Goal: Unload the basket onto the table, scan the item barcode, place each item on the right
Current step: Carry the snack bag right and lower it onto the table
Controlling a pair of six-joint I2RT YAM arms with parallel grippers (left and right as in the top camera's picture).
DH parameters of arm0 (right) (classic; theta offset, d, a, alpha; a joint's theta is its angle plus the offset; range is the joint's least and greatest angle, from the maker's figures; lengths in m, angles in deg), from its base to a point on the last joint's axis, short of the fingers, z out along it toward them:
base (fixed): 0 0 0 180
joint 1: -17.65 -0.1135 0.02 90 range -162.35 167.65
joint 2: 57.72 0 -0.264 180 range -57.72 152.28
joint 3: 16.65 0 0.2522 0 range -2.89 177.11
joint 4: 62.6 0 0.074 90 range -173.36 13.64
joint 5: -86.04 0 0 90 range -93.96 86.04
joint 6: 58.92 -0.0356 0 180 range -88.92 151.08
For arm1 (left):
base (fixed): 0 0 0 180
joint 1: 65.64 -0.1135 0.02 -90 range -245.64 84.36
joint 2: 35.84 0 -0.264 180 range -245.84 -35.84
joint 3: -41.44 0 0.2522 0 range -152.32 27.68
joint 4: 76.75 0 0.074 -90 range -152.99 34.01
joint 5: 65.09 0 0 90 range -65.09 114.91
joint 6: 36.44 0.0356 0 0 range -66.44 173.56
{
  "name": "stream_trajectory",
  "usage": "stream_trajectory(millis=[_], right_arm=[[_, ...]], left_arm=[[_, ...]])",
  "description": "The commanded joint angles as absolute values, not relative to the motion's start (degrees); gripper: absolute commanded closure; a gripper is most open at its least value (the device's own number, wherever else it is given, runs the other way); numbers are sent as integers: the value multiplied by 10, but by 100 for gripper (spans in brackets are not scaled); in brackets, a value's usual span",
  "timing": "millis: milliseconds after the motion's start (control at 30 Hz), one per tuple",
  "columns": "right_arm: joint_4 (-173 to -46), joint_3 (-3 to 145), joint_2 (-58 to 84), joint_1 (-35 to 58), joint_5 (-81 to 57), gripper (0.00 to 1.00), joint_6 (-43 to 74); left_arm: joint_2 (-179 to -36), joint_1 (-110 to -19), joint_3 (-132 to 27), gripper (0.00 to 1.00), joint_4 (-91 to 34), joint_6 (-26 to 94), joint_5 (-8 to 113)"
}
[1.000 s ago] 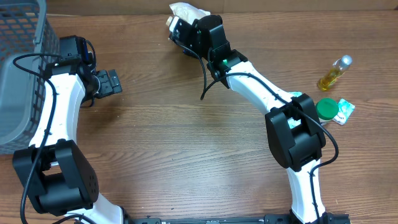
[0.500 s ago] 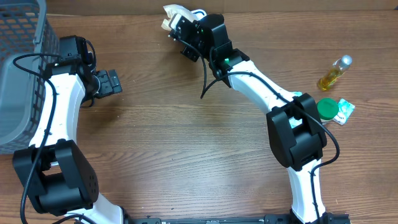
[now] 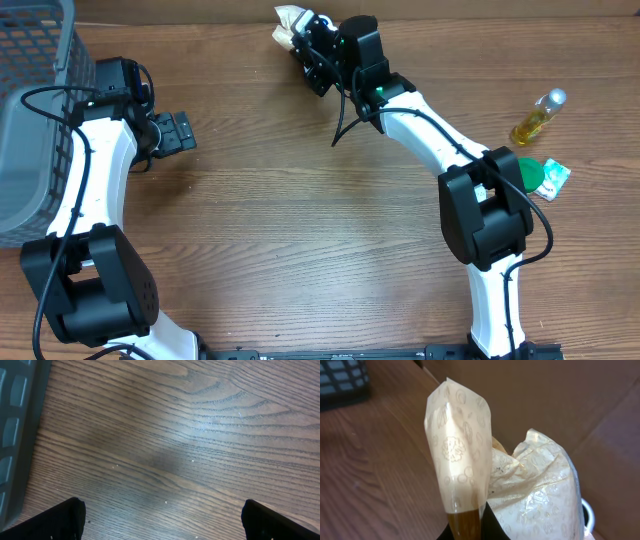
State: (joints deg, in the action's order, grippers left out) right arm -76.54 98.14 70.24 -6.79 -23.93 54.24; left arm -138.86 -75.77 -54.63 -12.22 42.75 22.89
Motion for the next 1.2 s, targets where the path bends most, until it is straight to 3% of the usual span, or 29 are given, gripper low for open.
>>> stream_trajectory(millis=[0,167,400,733,800,1000,1033,1100,1167], right_arm=[[-770,995,640,-54,-321,96,469],[-822,995,585,-37,-427,96,376],[-1076,995,549,-7,-457,96,265],[-1430,994,572,23,-360,96,316],[-1460,993,573,24,-319,84,330],[-1474,993,573,23,-140,15,322],[-1473,993,573,23,-121,7,313],[-1464,991,573,23,-82,0,294],[-1450,991,573,23,-35,0,266]], left_arm=[[-1388,-757,-551,0,-123,417,224],[-1388,-757,-551,0,-123,417,224],[-1388,-757,-551,0,-123,417,224],[-1388,-757,-551,1,-123,417,224],[-1388,-757,-551,1,-123,417,224],[-1388,-757,-551,0,-123,417,224],[-1388,-757,-551,1,-123,417,224],[-1388,-757,-551,0,-123,417,224],[-1388,-757,-551,0,-123,417,224]])
